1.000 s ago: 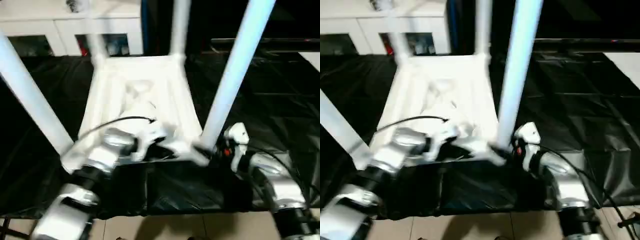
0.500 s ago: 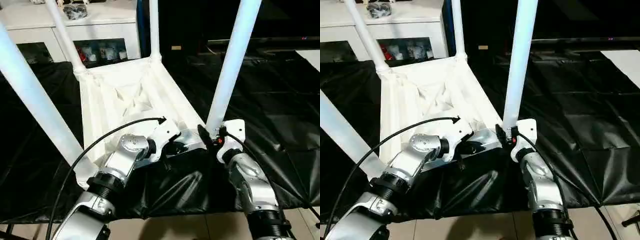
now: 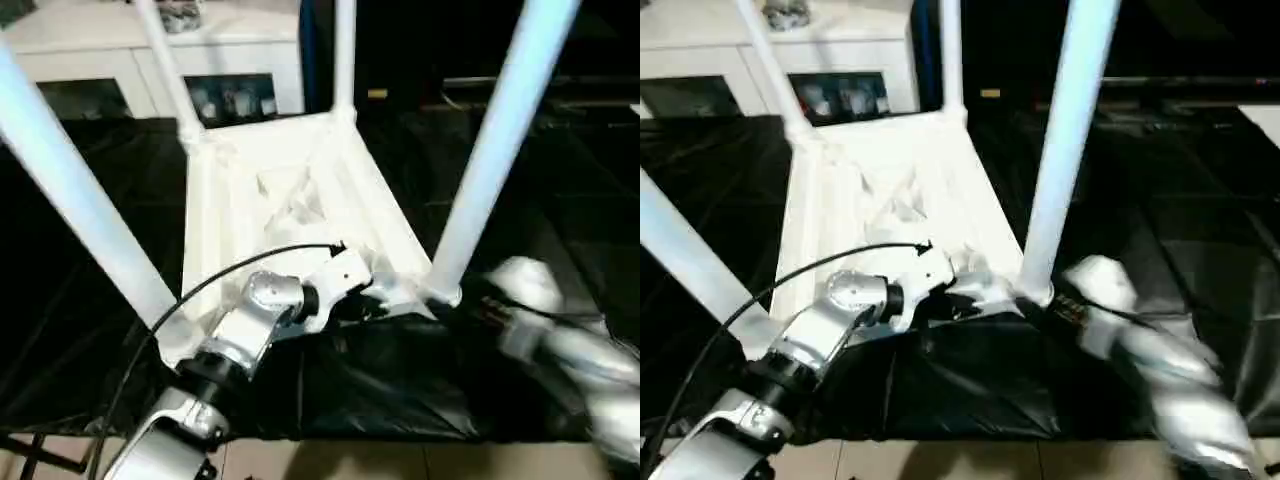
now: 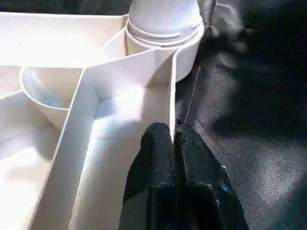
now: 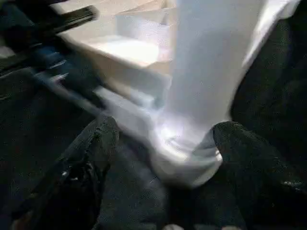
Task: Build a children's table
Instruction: Rotate leg to tighten
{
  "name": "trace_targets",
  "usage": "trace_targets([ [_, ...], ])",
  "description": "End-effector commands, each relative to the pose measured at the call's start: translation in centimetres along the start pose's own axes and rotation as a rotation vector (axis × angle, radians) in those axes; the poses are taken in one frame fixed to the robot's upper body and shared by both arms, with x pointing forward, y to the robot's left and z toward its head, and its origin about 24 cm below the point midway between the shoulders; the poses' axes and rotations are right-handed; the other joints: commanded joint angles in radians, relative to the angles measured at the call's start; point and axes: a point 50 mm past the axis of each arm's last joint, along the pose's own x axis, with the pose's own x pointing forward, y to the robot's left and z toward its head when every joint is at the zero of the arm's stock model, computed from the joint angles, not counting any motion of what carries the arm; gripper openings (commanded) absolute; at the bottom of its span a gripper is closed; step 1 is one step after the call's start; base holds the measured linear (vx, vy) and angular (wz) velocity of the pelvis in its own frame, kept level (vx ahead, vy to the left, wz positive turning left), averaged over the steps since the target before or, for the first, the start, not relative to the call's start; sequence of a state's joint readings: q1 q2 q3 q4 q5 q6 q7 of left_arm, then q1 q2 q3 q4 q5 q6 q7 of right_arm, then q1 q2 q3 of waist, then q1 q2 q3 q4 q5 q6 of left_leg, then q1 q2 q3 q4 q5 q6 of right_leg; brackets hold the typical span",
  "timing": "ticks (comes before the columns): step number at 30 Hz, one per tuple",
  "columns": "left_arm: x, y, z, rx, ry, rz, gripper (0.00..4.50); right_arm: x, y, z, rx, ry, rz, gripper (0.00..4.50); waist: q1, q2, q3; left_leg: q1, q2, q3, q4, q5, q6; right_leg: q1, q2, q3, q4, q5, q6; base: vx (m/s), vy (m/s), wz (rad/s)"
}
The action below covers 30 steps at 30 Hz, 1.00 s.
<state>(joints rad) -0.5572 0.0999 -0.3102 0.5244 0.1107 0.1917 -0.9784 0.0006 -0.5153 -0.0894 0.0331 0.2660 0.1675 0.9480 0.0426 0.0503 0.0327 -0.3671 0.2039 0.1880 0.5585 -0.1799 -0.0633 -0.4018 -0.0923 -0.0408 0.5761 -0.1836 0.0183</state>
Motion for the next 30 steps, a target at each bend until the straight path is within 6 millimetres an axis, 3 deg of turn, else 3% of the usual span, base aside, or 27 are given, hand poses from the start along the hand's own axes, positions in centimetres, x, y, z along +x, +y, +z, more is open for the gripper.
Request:
trace_targets([
  [1, 0.1, -0.6, -1.4, -0.038, 0.026, -0.036, 0.0, -0.9, 0.0, 0.8, -0.015, -0.011, 0.032, 3.56, 0.001, -0.032, -0.039, -0.002, 0.016, -0.002, -0.052, -0.245, 0.108, 0.045, -0.034, 0.021, -0.086, -0.334, -0.174, 0.0, 0.0, 0.0],
  [6, -0.3, -0.4, -1.6, -0.03, 0.028, -0.05, 0.0, -2.2, -0.6, 1.1, -0.067, 0.024, -0.01, 3.56, -0.003, -0.032, -0.043, -0.005, 0.017, -0.004, -0.049, -0.213, 0.106, 0.046, -0.034, 0.021, -0.08, -0.288, -0.183, 0.0, 0.0, 0.0],
  [10, -0.6, -0.5, -1.7, -0.024, 0.026, -0.076, 0.0, -1.7, -1.3, 2.0, -0.016, -0.06, -0.07, 3.56, -0.003, -0.032, -0.048, -0.006, 0.013, -0.003, -0.044, -0.182, 0.119, 0.048, -0.034, 0.019, -0.074, -0.252, -0.192, 0.0, 0.0, 0.0],
  [16, -1.2, -0.9, -1.9, -0.008, 0.025, -0.171, 0.0, 0.4, 0.0, 2.2, -0.045, -0.039, 0.05, 4.31, 0.0, -0.027, -0.052, -0.002, 0.017, -0.003, -0.043, -0.166, 0.119, 0.048, -0.034, 0.019, -0.066, -0.205, -0.212, 0.0, 0.0, 0.0],
  [21, -1.8, -0.7, -1.9, 0.008, 0.04, -0.198, 0.0, 2.5, -0.5, 1.8, -0.119, 0.011, 0.047, 4.31, -0.001, -0.028, -0.052, 0.004, 0.017, 0.0, -0.041, -0.174, 0.106, 0.044, -0.034, 0.02, -0.062, -0.194, -0.233, 0.0, 0.0, 0.0],
  [24, -2.2, -0.5, -2.1, 0.015, 0.053, -0.217, 0.0, 3.7, -0.6, 1.8, -0.131, 0.025, 0.068, 4.31, 0.0, -0.028, -0.054, 0.003, 0.017, 0.001, -0.039, -0.164, 0.107, 0.048, -0.034, 0.021, -0.058, -0.17, -0.234, 0.0, 0.0, 0.0],
  [25, -2.3, -0.5, -2.1, 0.016, 0.054, -0.218, 0.0, 3.8, -0.6, 1.8, -0.129, 0.026, 0.072, 4.31, -0.001, -0.032, -0.057, -0.001, 0.015, 0.0, -0.039, -0.149, 0.111, 0.052, -0.035, 0.02, -0.052, -0.151, -0.238, 0.0, 0.0, 0.0],
  [30, -3.5, 0.0, -2.4, 0.037, 0.086, -0.253, 0.0, 5.4, -0.7, 1.9, -0.123, 0.046, 0.181, 3.73, -0.003, -0.034, -0.056, 0.001, 0.018, 0.003, -0.034, -0.13, 0.126, 0.051, -0.034, 0.021, -0.045, -0.098, -0.261, 0.0, 0.0, 0.0],
])
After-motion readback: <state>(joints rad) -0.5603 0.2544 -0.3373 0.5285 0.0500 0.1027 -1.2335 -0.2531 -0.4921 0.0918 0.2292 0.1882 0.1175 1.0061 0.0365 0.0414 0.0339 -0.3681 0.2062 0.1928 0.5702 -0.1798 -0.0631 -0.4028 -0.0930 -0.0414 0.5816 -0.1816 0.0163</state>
